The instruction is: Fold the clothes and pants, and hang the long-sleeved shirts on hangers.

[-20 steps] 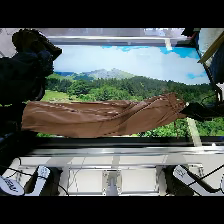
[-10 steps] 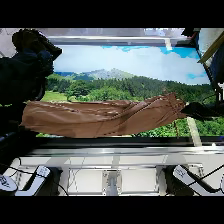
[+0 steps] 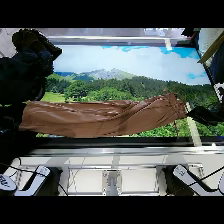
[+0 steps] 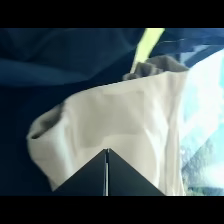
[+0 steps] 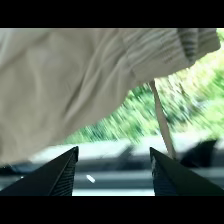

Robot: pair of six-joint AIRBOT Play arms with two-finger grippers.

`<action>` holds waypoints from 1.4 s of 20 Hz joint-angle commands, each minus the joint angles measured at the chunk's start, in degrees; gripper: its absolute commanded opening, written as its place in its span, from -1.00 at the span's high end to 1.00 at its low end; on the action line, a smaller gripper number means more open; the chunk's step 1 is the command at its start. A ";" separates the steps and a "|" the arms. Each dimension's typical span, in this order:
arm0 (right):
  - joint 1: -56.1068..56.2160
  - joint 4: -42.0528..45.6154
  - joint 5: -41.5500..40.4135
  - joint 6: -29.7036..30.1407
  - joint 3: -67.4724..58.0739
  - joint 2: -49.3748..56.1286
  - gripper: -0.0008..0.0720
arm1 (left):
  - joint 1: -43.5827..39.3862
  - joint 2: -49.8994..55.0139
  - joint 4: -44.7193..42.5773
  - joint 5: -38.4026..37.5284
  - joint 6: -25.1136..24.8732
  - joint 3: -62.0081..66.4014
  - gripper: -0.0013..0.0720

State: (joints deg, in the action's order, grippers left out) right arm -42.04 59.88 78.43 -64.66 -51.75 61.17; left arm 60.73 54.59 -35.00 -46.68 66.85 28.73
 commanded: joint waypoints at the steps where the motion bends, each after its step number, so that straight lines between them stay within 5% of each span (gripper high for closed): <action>1: -1.14 -6.14 -10.75 1.25 6.86 1.55 -0.38 | 0.02 -1.20 0.13 -1.18 -1.09 0.85 0.92; 3: -0.42 -8.11 -15.89 1.62 10.38 4.57 -0.54 | 0.02 -1.53 0.13 -1.22 -1.11 0.85 0.92; 9: -0.42 -22.64 -27.34 8.50 11.65 10.78 -0.53 | 0.02 -1.55 0.11 -1.14 -1.31 0.85 0.92; 13: -0.42 -24.09 -28.22 9.29 11.65 13.75 -0.52 | 0.02 -1.55 -0.07 -1.16 -1.31 0.85 0.92; 14: -0.42 -24.87 -27.30 11.13 11.65 13.94 -0.40 | 0.02 -1.55 -0.07 -1.16 -1.31 0.85 0.92; 15: -0.44 -26.27 -25.90 13.73 11.61 13.86 0.07 | 0.02 -1.57 -0.07 -1.18 -1.29 0.85 0.92; 17: -0.44 -29.77 -21.79 17.40 10.73 13.84 0.43 | 0.02 -1.60 -0.07 -1.20 -1.29 0.85 0.92; 18: -0.44 -30.84 -18.60 18.25 9.57 13.81 0.88 | 0.02 -1.79 -0.07 -1.42 -1.31 0.87 0.92; 23: -2.45 -28.52 -1.33 15.54 -1.42 7.54 0.87 | 0.09 -5.53 -6.12 -10.75 -1.29 10.95 0.93; 28: -12.35 -16.17 9.18 9.53 -14.05 -6.67 0.87 | 0.02 -7.52 -11.28 -19.06 3.48 30.75 0.93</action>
State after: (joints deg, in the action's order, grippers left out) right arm -49.50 36.75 80.03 -52.21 -59.13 61.49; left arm 60.80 48.03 -43.40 -60.75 67.46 50.02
